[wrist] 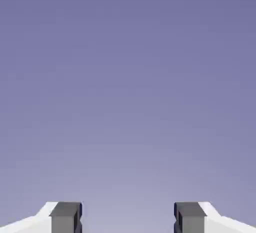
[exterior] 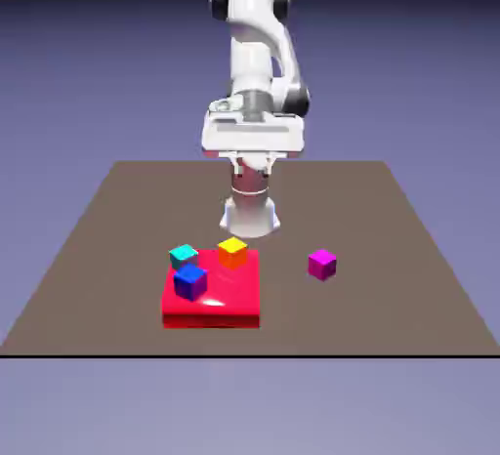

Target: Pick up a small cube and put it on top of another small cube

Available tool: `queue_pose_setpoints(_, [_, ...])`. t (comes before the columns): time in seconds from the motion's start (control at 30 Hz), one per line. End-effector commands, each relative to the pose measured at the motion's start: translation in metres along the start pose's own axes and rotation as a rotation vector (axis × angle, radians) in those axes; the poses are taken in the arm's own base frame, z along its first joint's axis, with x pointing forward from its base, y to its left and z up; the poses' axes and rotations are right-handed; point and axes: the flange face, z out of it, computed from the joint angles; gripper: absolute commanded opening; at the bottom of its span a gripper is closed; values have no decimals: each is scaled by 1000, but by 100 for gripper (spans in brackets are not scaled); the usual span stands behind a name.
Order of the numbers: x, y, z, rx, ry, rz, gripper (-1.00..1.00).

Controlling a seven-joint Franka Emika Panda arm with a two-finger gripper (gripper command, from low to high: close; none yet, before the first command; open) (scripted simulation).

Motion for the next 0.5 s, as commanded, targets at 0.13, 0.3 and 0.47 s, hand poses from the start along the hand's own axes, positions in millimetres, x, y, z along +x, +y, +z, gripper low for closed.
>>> queue_pose_setpoints(0.13, [-87,-21,65,-180,-280,-173,0])
queue_pose_setpoints(0.3, [-187,-23,108,-369,-541,-361,0])
queue_pose_setpoints(0.47, [-290,-7,124,-565,-779,-566,0])
